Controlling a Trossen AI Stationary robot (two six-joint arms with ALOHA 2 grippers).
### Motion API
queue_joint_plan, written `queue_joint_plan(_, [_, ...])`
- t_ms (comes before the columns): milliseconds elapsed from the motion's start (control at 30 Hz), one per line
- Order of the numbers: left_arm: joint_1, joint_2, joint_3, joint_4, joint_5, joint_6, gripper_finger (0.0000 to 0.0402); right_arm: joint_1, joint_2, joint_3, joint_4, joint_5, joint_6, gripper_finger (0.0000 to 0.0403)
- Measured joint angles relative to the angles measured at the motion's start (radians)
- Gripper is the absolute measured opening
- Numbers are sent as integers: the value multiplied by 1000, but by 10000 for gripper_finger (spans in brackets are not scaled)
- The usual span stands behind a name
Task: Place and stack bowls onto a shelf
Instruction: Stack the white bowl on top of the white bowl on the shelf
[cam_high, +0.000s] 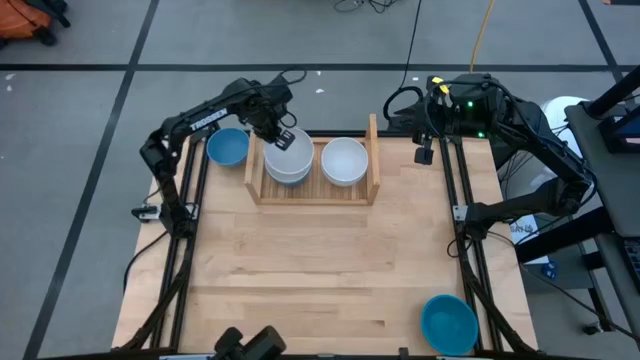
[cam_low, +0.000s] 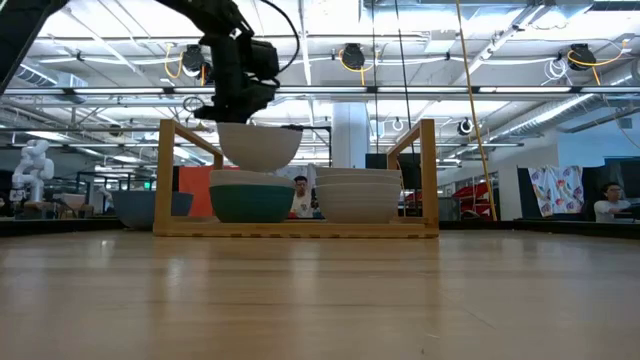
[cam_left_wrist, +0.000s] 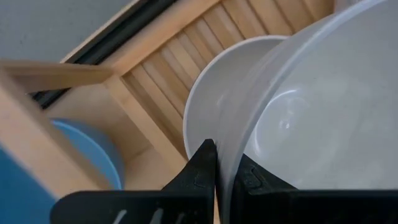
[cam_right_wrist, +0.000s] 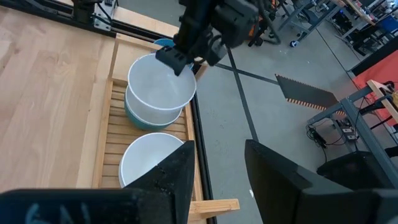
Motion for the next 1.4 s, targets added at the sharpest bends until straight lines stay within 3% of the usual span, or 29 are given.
queue_joint_plan(400, [8, 33, 0, 1, -21, 131, 5, 0, 0, 0, 0, 0, 0, 137])
queue_joint_plan(833, [35, 37, 0, 2, -28, 385, 5, 0, 0, 0, 0, 0, 0, 137])
queue_joint_plan(1400, [0, 156, 2, 29, -27, 659, 5, 0, 0, 0, 0, 1, 0, 137])
